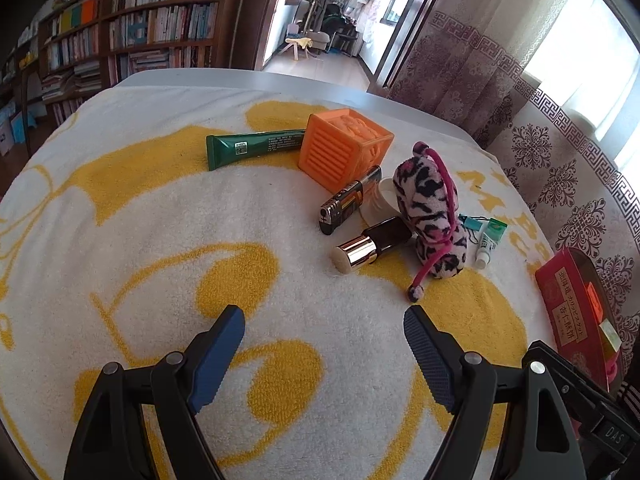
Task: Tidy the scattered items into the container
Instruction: 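Grasp the pink leopard plush with the left tool while the right tool moves toward the brown bottle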
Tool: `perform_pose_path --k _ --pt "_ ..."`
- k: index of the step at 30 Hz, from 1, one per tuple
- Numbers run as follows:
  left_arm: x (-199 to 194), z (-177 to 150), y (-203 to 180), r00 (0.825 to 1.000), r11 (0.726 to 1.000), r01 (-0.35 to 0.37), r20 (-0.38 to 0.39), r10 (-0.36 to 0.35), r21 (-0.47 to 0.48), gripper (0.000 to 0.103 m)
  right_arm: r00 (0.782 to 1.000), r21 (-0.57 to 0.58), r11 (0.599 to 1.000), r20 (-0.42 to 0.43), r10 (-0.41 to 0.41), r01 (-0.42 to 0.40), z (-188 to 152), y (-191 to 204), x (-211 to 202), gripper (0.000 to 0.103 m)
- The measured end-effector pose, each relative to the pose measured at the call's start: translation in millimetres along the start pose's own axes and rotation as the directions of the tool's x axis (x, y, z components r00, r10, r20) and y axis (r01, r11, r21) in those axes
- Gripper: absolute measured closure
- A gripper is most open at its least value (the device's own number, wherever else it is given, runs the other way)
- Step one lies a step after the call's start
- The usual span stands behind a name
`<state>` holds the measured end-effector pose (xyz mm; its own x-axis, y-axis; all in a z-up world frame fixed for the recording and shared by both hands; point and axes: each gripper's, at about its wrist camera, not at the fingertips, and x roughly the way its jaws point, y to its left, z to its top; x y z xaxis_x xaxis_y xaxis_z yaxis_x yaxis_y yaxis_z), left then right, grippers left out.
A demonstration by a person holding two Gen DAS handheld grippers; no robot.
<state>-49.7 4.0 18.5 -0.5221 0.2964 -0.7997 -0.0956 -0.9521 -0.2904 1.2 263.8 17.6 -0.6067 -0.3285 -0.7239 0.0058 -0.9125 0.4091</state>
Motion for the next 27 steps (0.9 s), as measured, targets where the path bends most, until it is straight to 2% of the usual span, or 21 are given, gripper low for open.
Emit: perform_pose_path --k 4,10,13,18,19,20,22,23,27 --pt "-1 12 -16 1.0 1.0 0.01 -0.003 -0.01 0.014 0.019 1.0 0.013 1.0 0.007 0.017 -0.017 0 -4 -2 0.025" --pt "6 35 -56 0.997 0.996 0.063 0.028 -0.065 0.068 0.019 0.999 -0.022 1.0 0.033 0.021 -0.02 -1 1 -9 0.025" --pt "19 45 -70 0.998 0.995 0.052 0.032 -0.055 0.081 0.019 0.999 -0.013 0.999 0.029 0.038 -0.038 -2 0 -10 0.025" --pt "47 60 -75 0.999 0.999 0.027 0.028 -0.028 0.034 0.02 0.998 -0.014 0.999 0.022 0.051 -0.051 -3 -1 -9 0.025" --pt "50 62 -74 0.999 0.999 0.024 0.03 -0.025 0.031 0.031 0.998 -0.017 0.999 0.021 0.052 -0.052 -3 0 -9 0.025" --pt "53 63 -73 1.0 0.999 0.019 0.023 -0.019 0.035 0.052 0.999 -0.021 0.999 0.02 0.05 -0.05 -4 0 -9 0.025" --pt "55 63 -69 0.999 0.999 0.028 0.018 -0.029 0.035 0.057 0.999 -0.029 0.998 0.017 0.047 -0.047 -5 1 -8 0.025" --pt "53 62 -66 0.999 0.999 0.039 0.017 -0.039 0.033 0.062 0.999 -0.031 0.998 0.017 0.047 -0.046 -5 1 -8 0.025" --pt "35 56 -49 0.998 0.998 0.051 0.029 -0.051 0.026 0.062 0.999 -0.039 0.998 0.014 0.045 -0.044 -5 2 -6 0.025"
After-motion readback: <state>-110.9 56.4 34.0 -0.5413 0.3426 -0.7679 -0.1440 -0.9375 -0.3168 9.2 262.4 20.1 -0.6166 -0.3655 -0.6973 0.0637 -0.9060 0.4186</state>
